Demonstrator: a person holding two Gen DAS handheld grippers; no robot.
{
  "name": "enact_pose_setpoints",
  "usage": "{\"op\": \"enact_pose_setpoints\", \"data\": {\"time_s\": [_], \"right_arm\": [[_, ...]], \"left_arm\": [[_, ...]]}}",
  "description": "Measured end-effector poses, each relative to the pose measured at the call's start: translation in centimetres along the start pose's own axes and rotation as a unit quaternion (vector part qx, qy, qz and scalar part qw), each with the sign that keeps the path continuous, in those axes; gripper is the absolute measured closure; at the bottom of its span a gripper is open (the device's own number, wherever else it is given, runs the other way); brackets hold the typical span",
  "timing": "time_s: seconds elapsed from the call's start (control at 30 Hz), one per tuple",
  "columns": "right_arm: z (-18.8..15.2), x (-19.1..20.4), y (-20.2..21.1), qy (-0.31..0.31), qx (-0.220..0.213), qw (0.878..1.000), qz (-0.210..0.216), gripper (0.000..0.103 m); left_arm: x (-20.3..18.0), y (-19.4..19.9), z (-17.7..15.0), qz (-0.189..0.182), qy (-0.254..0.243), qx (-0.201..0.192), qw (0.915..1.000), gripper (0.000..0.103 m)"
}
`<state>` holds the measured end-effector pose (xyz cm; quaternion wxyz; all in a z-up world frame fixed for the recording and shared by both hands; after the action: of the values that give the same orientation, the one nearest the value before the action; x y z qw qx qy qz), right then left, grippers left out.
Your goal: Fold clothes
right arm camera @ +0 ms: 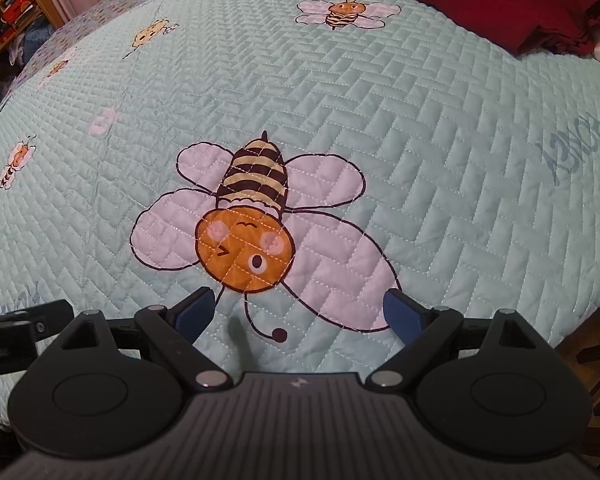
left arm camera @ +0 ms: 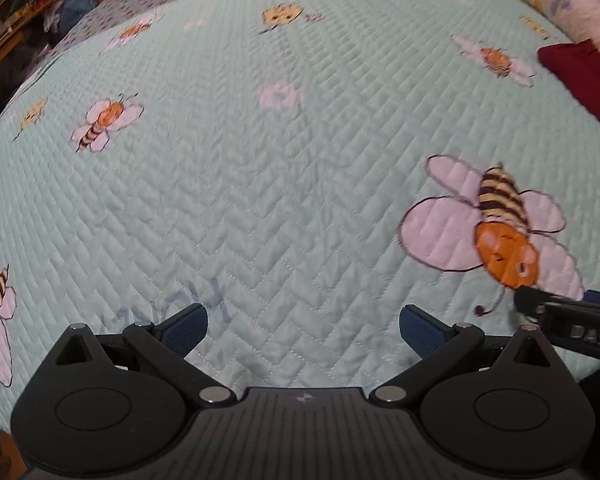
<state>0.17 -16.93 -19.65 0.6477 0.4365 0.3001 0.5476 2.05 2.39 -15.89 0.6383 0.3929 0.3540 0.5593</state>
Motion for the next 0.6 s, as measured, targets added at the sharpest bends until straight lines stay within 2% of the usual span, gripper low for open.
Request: {"op": "enact_pose_setpoints", "data": {"time_s": [0.07, 0.13, 0.27, 0.6], "right_arm": [[0.0, -0.1, 0.1, -0.001, -0.001, 1.000, 0.001, 0.012], [-0.1, -0.2, 0.2, -0.003, -0.003, 1.000, 0.001, 0.012], [-0.1, -0.5, 0.4, -0.007, -0.006, 1.000, 0.002, 0.012], [-0.2, -1.0, 0.8, -0.016, -0.012, 1.000, 0.000, 0.012]], "left_arm": [[-0.6, 0.8, -0.2, 0.007, -0.009, -0.014, 0.9998, 0.011], [-0.9, 1.3, -0.4, 0.017, -0.015, -0.024, 0.9994, 0.014], [-1.3, 2.2, -0.7, -0.012, -0.008, -0.023, 0.9996, 0.017], [-1.9, 3.2, -1.0, -0.040, -0.016, -0.050, 0.9978, 0.022]]}}
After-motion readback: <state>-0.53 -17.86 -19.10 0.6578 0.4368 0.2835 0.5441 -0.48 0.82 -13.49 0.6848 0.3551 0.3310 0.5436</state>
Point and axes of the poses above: each gripper's, at about its wrist camera, not at the fingertips, and y roughly against the way its jaws point, x to its left, z to its top, the point moved 5 cm from there along -y, roughly the way its jaws point, and after that the axes turned 7 degrees about -z, right-handed, at the moved point
